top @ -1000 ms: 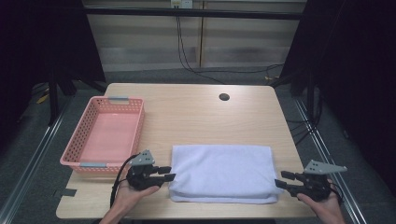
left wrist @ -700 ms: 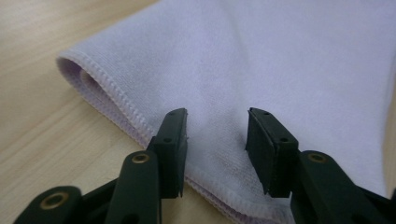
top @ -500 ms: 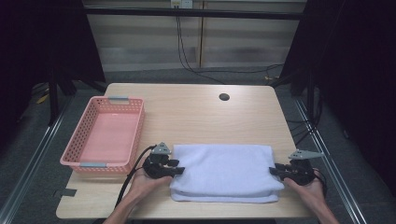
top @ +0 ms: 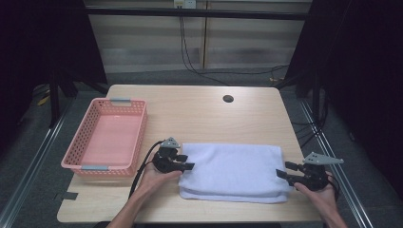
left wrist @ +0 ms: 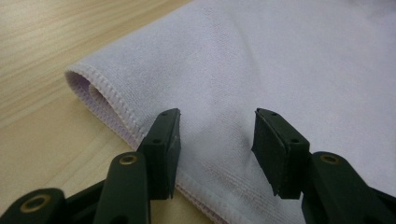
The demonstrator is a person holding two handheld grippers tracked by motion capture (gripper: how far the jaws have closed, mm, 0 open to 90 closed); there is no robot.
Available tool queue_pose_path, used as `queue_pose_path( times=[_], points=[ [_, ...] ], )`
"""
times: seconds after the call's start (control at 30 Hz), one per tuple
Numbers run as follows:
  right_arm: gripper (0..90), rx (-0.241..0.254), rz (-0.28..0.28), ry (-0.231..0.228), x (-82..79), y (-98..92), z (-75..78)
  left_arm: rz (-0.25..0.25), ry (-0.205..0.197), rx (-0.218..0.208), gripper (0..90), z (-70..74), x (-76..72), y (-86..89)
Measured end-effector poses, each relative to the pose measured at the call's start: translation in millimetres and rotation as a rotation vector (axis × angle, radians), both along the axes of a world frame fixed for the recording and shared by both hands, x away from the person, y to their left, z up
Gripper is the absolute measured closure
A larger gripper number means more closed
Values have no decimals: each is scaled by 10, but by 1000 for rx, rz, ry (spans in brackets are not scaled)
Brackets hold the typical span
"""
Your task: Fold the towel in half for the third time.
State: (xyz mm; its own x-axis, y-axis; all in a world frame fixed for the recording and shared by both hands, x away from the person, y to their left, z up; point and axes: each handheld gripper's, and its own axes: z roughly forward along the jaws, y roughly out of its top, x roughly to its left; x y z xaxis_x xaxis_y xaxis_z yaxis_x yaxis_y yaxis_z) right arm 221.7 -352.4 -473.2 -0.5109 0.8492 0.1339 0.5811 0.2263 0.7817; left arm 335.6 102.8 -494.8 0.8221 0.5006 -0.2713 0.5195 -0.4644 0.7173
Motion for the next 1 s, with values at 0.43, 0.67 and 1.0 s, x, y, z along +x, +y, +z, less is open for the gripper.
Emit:
queue_pose_path(
  times=[0.43,0.67,1.0],
  points=[
    [385,28,271,24,-179,828,41,-9,-8,46,706,-10,-34,68],
    [374,57,389,60,-20,1364,13,-11,-17,59,716,-12,-72,35],
    [380,61,579,117,232,2294,-67,-31,13,37,685,1,-99,78]
  ],
)
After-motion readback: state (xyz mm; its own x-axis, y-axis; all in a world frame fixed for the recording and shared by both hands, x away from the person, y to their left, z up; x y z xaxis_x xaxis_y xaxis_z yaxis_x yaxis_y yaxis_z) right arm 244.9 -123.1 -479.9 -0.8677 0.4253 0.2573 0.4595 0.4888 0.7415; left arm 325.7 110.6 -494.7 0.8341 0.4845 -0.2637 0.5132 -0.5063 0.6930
